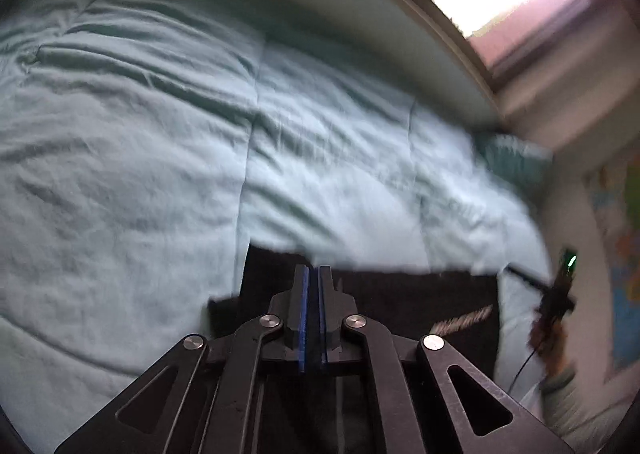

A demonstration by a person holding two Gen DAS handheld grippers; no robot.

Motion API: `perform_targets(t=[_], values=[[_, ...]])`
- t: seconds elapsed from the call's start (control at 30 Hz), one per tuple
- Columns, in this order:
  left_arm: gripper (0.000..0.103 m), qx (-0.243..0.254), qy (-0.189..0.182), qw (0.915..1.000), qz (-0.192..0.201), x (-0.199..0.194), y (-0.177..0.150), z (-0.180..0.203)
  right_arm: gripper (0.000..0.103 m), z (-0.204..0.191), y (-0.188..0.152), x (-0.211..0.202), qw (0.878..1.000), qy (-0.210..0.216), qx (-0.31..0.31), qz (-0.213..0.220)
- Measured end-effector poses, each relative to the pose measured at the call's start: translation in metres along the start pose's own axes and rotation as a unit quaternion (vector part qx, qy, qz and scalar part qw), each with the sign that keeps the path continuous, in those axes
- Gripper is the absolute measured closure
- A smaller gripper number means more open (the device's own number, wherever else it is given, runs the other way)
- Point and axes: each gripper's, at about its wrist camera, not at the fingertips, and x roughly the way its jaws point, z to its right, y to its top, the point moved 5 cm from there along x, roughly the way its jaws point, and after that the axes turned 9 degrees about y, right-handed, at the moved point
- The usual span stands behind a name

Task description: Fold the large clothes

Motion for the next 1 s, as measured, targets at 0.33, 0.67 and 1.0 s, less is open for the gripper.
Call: perform_targets(t=[0.33,0.67,1.0], values=[[0.055,-0.019,0.033,0.9974,-0.061,0.035,-0.019,-0.007,0.026,0.022,-0.032,0.039,0.993,0.079,0.059,-0.061],[0.094,0.036,0.058,0.997,-0.036,0.046,-0.023,0.013,0.09,-0.007,-0.036,0.015,1.0,0.009,0.004,-0.008],[0.096,0.036,0.094,0.9921,0.075,-0.01,0.025,0.032,0.091,-0.018,0.023,-0.006,0.997,-0.039,-0.012,0.061]])
